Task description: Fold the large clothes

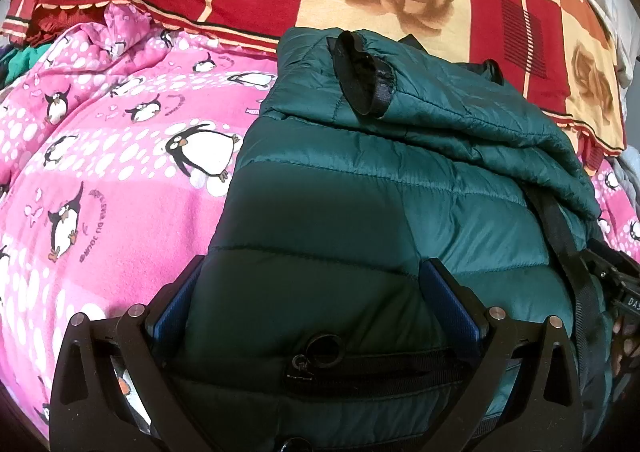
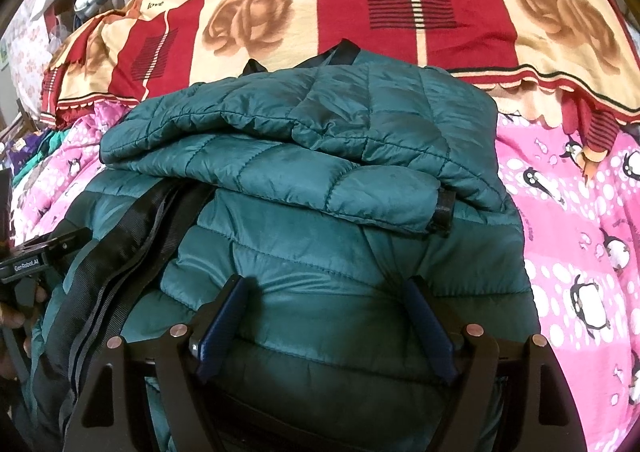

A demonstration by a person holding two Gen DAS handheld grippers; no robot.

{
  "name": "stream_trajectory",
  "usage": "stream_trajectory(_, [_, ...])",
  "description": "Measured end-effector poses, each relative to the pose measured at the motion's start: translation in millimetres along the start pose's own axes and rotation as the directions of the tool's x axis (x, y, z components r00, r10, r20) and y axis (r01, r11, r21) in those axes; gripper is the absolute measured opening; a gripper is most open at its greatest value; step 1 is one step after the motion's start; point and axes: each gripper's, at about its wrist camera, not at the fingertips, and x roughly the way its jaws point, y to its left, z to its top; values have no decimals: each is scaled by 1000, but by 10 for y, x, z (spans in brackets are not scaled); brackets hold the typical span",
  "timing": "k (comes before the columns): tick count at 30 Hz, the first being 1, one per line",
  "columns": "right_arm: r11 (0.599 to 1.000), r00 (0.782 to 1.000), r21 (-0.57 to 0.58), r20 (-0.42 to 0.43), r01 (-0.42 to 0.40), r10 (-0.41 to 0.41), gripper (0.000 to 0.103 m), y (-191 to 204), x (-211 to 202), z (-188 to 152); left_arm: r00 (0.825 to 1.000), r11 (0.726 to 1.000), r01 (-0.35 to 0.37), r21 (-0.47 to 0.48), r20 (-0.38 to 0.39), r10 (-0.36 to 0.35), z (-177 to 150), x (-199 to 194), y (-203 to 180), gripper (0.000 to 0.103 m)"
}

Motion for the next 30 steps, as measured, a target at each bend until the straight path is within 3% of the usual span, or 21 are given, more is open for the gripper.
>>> stream_trajectory(6, [1000,1000,5,-7,-1,1,79,5,-4,-2,1000,1000,-10,2,-5,10,12,2,-3,103])
stream_trajectory(11, [999,994,35,-100,37,-34,79,26,-110,38,995,1000,-3,14,-101,5,102,-8,-2,103])
stream_trajectory(15, [997,994,69,-104,21,-14,79,29,-385,-72,989,998,8,68,-149,2,46,-147,6,102])
stream_trajectory(22, [993,999,117,-46,-1,6,79,-1,-970,-395,995,998,-33,54,-94,38,-163,-538,272,102])
stream_trajectory(30, [988,986,73,88,138,-144,79,-91,-1548,-666,996,995,-92,-37,-5,92,-293,-966,764,102])
